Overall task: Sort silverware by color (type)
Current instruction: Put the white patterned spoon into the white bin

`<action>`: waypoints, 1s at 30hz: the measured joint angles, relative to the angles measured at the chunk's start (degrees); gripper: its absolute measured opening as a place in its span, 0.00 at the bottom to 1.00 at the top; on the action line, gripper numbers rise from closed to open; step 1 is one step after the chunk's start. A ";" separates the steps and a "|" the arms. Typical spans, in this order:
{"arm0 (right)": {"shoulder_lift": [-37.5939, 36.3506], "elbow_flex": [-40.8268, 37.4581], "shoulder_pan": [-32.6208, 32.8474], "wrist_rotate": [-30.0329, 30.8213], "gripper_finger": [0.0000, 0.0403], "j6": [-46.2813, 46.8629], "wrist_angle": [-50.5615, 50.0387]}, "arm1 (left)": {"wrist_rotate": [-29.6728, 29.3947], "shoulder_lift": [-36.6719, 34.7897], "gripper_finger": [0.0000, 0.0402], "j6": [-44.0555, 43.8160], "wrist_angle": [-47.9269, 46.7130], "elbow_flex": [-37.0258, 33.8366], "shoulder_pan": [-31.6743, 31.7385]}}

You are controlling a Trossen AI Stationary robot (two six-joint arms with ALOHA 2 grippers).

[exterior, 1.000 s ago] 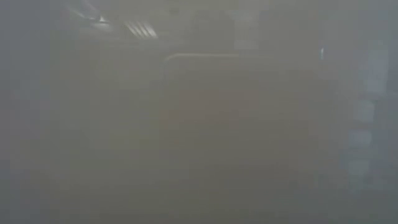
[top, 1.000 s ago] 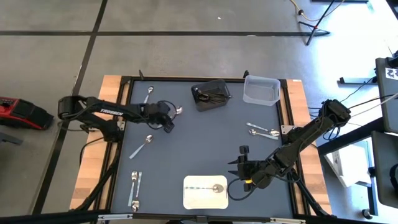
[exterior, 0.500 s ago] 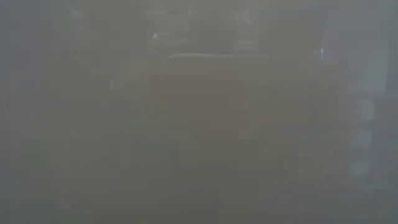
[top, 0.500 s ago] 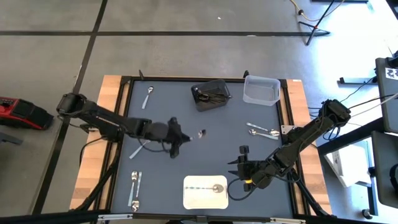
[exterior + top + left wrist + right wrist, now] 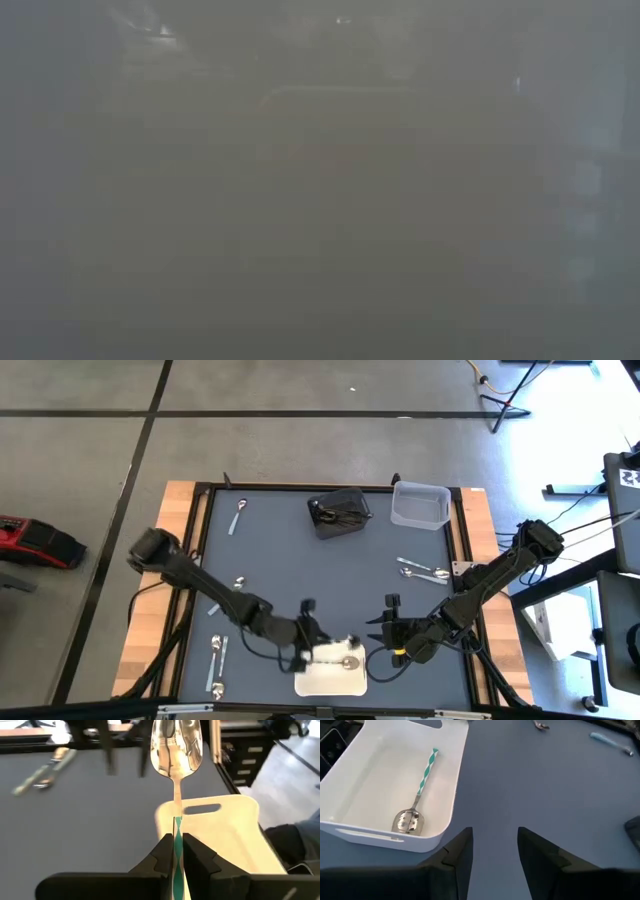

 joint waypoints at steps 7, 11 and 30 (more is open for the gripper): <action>0.00 0.00 0.31 0.55 0.36 -1.01 0.48 | -0.71 7.59 0.07 0.50 -6.62 7.92 -1.76; 0.00 0.00 0.37 -0.02 0.36 -0.47 0.74 | -0.77 9.28 0.07 0.48 -9.58 8.27 -1.18; 0.00 0.00 0.31 -0.10 0.36 -0.58 0.74 | 1.25 9.28 0.12 -4.10 -13.90 8.36 0.22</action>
